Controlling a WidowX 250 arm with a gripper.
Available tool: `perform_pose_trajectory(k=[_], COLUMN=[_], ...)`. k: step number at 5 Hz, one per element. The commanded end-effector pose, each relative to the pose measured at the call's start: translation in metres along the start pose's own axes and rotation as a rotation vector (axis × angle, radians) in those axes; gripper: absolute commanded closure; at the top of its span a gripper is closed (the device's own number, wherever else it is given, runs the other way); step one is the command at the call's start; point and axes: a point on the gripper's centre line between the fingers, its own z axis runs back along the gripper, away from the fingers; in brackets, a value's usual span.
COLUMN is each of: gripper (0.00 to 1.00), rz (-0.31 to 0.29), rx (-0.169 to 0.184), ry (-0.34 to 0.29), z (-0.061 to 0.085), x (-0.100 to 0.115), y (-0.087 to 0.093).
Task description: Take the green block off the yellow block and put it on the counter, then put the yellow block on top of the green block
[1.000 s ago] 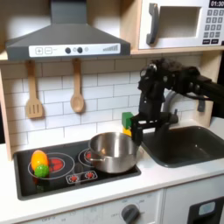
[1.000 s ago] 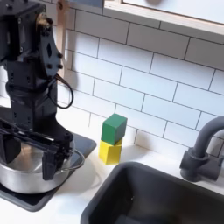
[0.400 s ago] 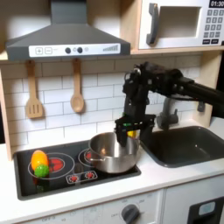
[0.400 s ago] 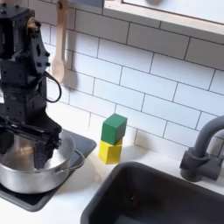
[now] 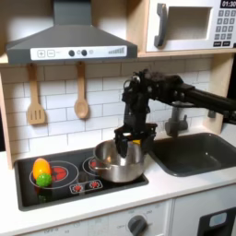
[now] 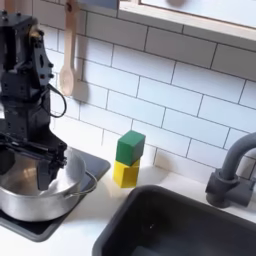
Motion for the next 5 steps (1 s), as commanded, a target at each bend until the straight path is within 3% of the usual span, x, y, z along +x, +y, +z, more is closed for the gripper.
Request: perform_pose_trajectory(k=[1,2,5], gripper=[0.0,0.0,0.0], rz=[-0.026,-0.01,-0.012], rx=[-0.014,-0.001,-0.016], ry=[0.025,0.025,0.081], z=[-0.022,-0.029,-0.05], x=[0.008,0.008,0.01], y=[-0.002,0.003,0.005])
